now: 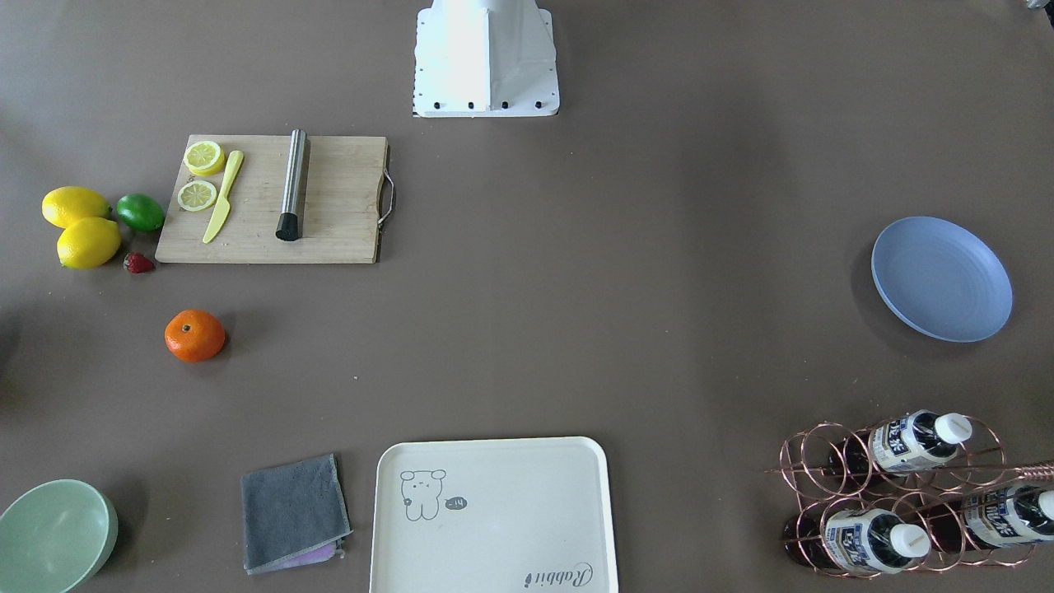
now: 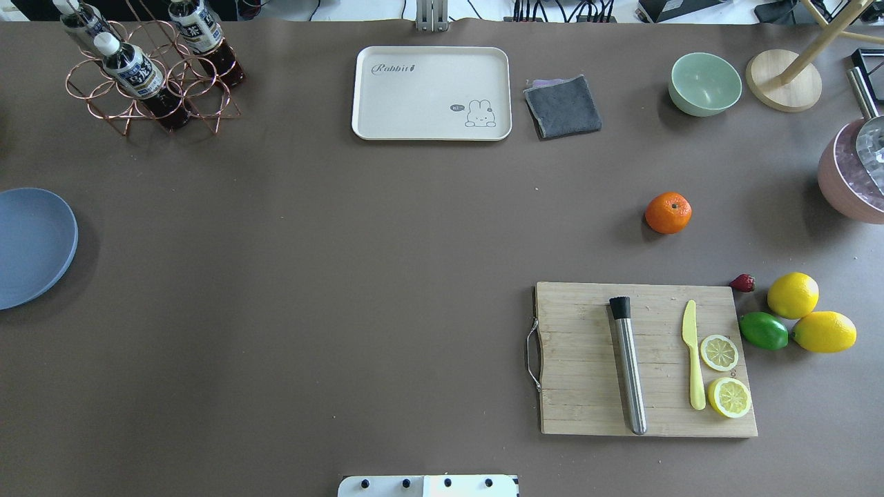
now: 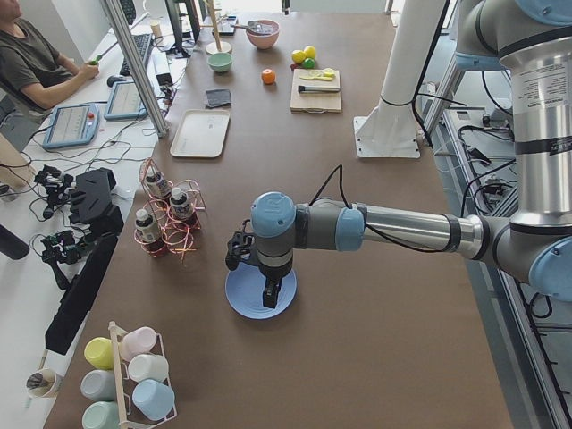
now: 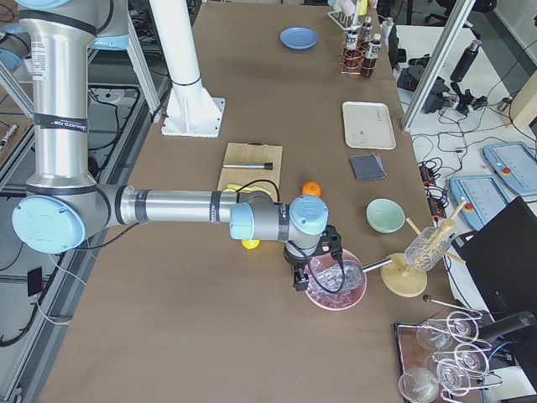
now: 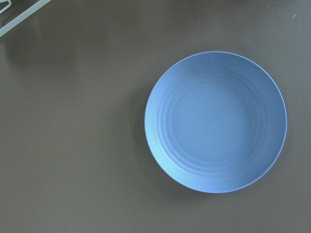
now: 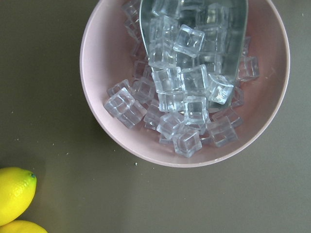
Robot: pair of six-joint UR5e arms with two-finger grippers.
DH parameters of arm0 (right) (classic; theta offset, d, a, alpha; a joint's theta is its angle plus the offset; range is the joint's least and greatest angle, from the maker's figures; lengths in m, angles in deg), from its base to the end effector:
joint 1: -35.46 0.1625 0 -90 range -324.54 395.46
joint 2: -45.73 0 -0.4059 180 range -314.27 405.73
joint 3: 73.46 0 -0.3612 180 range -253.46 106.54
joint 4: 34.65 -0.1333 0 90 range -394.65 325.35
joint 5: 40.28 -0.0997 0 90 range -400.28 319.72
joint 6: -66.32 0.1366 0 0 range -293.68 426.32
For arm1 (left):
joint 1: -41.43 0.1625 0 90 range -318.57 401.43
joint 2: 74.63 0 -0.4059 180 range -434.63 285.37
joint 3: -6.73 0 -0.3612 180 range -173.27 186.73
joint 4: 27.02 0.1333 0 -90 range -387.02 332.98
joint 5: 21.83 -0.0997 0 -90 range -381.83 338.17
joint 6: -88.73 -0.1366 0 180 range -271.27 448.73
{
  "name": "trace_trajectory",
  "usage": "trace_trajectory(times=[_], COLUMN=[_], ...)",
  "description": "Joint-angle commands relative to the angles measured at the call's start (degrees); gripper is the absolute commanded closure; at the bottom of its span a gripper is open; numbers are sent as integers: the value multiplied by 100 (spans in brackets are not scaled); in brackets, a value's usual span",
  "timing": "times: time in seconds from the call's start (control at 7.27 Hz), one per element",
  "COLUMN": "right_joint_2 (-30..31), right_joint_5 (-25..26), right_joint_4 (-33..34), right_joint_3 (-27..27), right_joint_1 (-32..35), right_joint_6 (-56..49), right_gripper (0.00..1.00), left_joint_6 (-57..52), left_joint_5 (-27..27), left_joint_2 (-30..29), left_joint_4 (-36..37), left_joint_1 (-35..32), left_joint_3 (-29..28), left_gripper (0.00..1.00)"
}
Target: Pick orange to plate
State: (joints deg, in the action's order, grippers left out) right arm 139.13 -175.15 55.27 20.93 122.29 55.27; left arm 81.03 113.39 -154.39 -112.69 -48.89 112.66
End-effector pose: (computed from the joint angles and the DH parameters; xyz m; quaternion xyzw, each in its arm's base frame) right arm 0.0126 -0.4399 0.6564 0.0348 -0.3801 -0.1179 0.9167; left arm -0.0385 -0.3890 0.6199 0.0378 0.3827 0.0640 0.9209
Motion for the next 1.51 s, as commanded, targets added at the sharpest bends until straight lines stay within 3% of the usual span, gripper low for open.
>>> trace_trajectory(times=[0.0, 1.38], right_joint_2=[-76, -6], right_joint_5=[-5, 4], right_joint_4=[0, 0], right_joint_3=[17, 79], right_joint_1=[-9, -9], right_joint_6=[7, 7], right_gripper=[0, 0], left_joint_6=[40, 49], left_joint_5=[39, 4], left_joint_2=[47, -31], left_joint_4=[-72, -274], left_joint_1=[-12, -3], left_joint_3=[-12, -153], left_gripper=[2, 2])
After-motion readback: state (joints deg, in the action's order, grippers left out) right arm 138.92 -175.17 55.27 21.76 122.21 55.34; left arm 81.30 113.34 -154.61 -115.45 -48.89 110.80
